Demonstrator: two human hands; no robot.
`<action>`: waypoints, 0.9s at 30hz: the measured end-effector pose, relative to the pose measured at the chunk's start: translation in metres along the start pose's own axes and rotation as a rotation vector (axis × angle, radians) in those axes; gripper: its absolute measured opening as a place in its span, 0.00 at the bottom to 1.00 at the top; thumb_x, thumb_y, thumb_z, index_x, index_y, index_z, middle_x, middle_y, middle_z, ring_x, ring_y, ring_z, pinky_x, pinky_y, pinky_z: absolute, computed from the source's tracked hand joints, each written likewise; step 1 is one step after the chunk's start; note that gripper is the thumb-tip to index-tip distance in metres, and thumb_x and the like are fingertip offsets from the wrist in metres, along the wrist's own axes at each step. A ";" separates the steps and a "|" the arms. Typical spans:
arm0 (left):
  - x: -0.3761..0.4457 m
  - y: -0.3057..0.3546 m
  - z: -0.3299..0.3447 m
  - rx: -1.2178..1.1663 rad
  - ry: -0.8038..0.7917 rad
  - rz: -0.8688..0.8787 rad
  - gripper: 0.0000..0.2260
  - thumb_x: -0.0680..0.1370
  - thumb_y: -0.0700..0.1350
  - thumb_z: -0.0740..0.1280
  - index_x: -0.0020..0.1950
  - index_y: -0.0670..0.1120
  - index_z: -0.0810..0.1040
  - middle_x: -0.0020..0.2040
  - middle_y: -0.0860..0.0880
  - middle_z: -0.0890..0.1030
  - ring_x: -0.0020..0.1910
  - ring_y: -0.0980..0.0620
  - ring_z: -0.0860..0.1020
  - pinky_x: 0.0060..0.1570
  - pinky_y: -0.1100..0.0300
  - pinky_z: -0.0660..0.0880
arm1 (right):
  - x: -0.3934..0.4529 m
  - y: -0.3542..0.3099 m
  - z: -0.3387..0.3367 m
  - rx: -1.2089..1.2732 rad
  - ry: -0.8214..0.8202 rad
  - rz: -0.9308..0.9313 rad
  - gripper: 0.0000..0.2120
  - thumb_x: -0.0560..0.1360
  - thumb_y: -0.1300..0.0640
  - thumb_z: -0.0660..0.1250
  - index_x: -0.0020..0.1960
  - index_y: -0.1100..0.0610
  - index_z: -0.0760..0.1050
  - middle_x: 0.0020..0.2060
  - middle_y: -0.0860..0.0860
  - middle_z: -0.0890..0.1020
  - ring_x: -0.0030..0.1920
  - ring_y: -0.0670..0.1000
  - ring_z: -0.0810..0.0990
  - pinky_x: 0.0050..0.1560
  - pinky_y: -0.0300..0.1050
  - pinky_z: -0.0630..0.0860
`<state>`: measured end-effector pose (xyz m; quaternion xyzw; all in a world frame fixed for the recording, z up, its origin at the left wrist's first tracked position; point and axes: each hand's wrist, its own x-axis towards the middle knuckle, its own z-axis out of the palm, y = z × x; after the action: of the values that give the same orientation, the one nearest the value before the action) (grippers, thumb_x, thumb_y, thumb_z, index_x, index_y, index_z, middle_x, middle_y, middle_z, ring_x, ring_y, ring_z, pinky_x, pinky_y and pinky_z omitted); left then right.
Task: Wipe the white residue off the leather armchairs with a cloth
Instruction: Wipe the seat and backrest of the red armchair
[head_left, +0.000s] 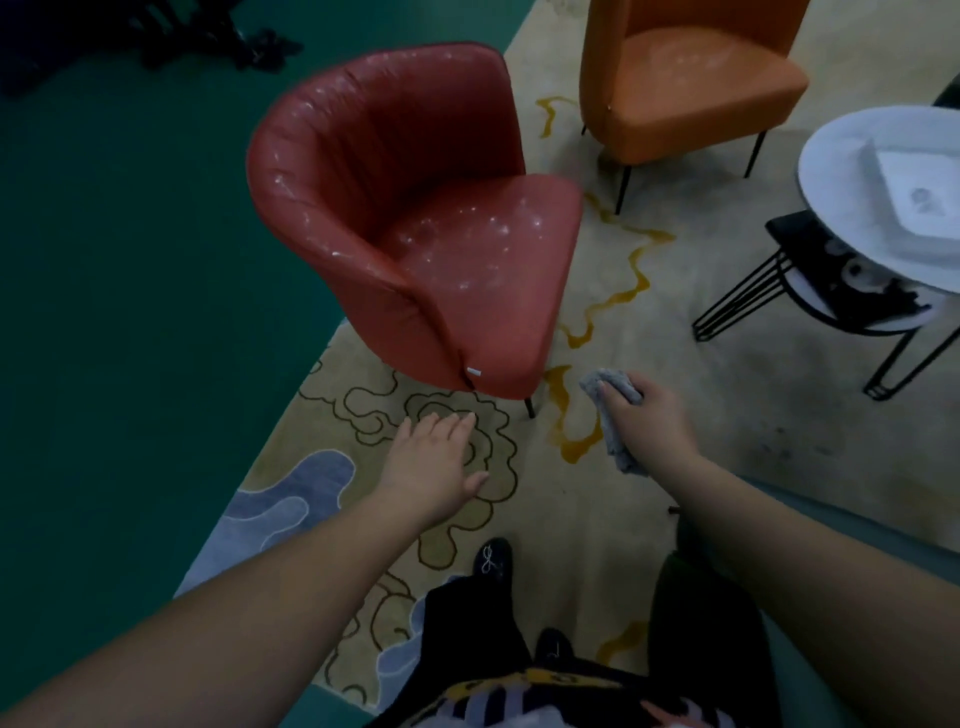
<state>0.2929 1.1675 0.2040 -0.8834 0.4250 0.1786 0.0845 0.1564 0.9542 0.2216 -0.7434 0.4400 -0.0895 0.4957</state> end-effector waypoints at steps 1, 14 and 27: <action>0.015 -0.004 -0.004 0.005 -0.003 0.019 0.36 0.77 0.66 0.55 0.79 0.51 0.47 0.78 0.50 0.58 0.76 0.48 0.55 0.73 0.46 0.52 | 0.012 -0.003 0.002 -0.002 0.018 0.011 0.07 0.76 0.43 0.63 0.44 0.42 0.78 0.28 0.54 0.80 0.29 0.55 0.80 0.26 0.50 0.78; 0.182 -0.022 -0.058 -0.029 0.007 0.086 0.36 0.77 0.65 0.57 0.79 0.50 0.49 0.76 0.49 0.62 0.75 0.46 0.59 0.73 0.46 0.54 | 0.141 -0.027 -0.012 -0.074 0.220 0.029 0.06 0.74 0.41 0.64 0.42 0.39 0.78 0.31 0.38 0.78 0.34 0.39 0.77 0.34 0.40 0.74; 0.361 0.022 -0.122 -0.120 0.006 -0.111 0.37 0.76 0.67 0.55 0.79 0.50 0.49 0.76 0.48 0.62 0.74 0.46 0.60 0.73 0.46 0.57 | 0.364 -0.076 -0.084 -0.071 0.010 -0.055 0.07 0.75 0.45 0.65 0.42 0.46 0.77 0.25 0.48 0.79 0.26 0.40 0.78 0.17 0.32 0.66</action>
<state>0.5130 0.8573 0.1767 -0.9095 0.3643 0.1962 0.0400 0.3688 0.6381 0.2146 -0.7718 0.4248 -0.0911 0.4642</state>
